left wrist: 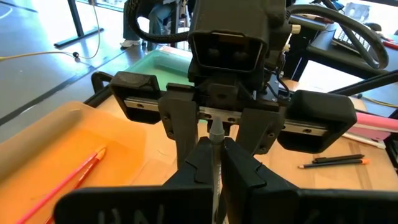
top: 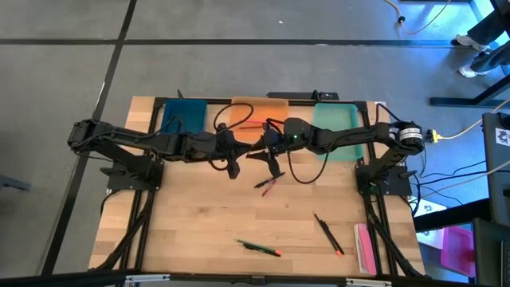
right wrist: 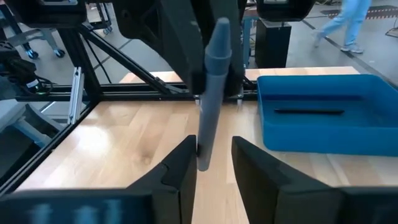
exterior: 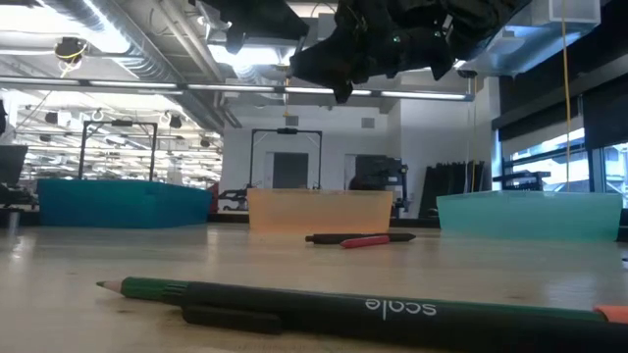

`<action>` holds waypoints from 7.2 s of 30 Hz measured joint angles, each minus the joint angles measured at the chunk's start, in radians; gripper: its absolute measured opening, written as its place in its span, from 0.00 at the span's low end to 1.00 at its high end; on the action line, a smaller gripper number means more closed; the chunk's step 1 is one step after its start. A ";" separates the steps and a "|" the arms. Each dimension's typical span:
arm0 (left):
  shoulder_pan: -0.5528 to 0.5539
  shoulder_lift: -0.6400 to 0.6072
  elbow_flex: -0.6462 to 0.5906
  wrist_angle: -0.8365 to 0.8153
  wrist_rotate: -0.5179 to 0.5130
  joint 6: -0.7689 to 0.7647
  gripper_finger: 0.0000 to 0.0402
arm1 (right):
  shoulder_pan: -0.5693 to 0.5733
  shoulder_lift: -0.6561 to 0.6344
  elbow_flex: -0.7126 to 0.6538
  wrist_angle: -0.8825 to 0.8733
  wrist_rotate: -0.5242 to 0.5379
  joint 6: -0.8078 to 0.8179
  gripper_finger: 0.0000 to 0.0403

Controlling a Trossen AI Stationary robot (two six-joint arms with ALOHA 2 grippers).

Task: Sort crayons/erasers/pens/pencils in bins
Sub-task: Put the gray crayon into the blue bin, then put the black pen into the blue bin

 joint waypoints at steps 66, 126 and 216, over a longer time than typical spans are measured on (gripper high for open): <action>0.003 -0.029 0.000 -0.060 -0.137 0.130 0.24 | -0.378 -0.427 0.000 -1.348 0.429 0.550 0.10; -0.001 -0.013 0.000 -0.194 -0.048 0.041 0.24 | -0.251 -0.519 -0.001 -1.338 0.278 0.273 0.28; -0.052 0.634 -0.004 0.141 0.191 -0.063 0.04 | 0.067 -0.591 0.000 -1.132 0.308 0.184 0.28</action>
